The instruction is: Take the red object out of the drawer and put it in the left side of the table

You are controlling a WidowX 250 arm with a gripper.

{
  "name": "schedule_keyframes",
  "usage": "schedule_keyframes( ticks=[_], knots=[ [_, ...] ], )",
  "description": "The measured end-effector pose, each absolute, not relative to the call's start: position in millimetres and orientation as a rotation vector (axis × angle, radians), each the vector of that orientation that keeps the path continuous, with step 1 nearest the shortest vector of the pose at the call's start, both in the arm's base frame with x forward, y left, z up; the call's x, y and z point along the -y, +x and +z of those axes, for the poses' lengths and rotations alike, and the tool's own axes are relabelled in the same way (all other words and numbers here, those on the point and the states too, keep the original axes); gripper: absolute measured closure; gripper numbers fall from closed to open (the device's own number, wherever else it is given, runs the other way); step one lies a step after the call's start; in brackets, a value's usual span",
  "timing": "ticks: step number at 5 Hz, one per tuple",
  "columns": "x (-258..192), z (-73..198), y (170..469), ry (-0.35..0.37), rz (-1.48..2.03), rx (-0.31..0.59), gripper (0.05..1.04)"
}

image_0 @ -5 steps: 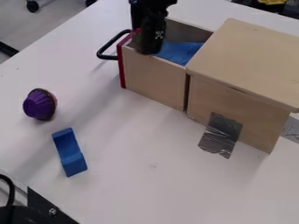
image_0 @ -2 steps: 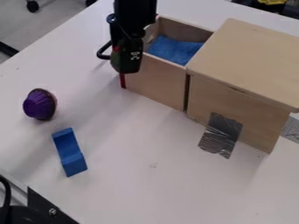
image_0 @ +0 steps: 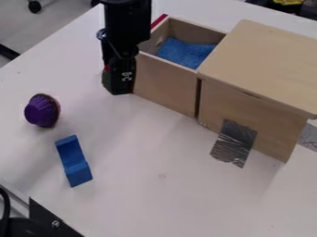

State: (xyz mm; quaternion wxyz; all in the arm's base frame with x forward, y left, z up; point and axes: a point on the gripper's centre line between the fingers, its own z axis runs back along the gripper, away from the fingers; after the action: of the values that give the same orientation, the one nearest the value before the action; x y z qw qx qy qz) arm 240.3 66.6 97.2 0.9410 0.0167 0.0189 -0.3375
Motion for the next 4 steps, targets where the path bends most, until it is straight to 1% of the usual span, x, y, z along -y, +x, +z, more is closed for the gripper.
schedule_keyframes(
  ticks=[1,2,3,4],
  knots=[
    [-66,92,220,0.024,-0.685,-0.057,0.316],
    [-62,82,206,0.012,-0.702,-0.063,0.316],
    [-63,61,182,0.025,-0.707,-0.082,0.316],
    [-70,49,181,0.058,-0.700,-0.061,0.316]
  ],
)
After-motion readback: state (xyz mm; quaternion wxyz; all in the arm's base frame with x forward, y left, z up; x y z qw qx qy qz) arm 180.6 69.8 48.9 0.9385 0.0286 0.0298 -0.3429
